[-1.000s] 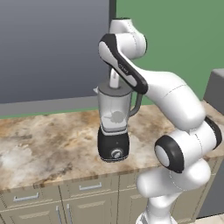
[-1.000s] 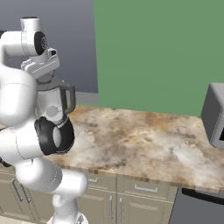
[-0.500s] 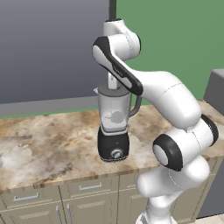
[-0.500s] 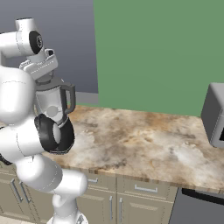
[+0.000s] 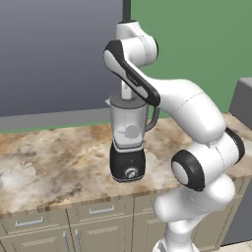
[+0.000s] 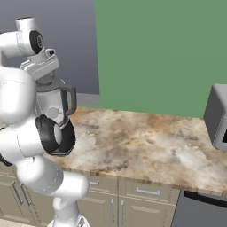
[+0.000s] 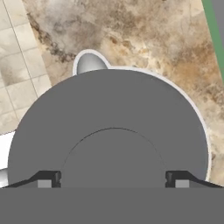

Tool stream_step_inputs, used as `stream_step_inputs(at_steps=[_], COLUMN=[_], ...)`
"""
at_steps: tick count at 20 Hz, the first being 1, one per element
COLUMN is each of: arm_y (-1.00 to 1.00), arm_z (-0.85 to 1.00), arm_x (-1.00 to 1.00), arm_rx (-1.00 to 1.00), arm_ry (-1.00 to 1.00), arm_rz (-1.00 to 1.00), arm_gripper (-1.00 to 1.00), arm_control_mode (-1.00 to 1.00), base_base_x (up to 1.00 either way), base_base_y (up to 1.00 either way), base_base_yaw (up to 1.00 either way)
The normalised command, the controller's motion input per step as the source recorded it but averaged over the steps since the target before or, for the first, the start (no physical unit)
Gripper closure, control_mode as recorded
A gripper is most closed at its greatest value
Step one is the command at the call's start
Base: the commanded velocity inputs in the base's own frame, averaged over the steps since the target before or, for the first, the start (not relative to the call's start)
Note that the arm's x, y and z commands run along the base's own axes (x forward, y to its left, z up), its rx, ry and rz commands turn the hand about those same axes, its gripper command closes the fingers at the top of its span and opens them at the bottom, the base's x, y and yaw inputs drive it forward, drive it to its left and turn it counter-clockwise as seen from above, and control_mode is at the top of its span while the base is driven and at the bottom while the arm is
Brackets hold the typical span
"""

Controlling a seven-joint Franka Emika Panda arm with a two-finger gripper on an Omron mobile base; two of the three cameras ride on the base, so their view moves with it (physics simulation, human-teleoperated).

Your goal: Open the blender lid, put the kiwi in the blender, close the lid, and start the blender.

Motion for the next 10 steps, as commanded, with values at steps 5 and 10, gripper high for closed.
stream_step_inputs(at_steps=[5, 10], arm_y=[0.0, 0.0], arm_z=[0.22, 0.41], arm_x=[0.0, -0.1], arm_rx=[0.0, 0.0], arm_ry=[-0.1, -0.17], arm_rz=[0.0, 0.0], arm_gripper=[-1.0, -1.0], arm_control_mode=[-1.0, -1.0], base_base_x=[0.0, 0.0], base_base_y=[0.0, 0.0], base_base_yaw=[0.0, 0.0])
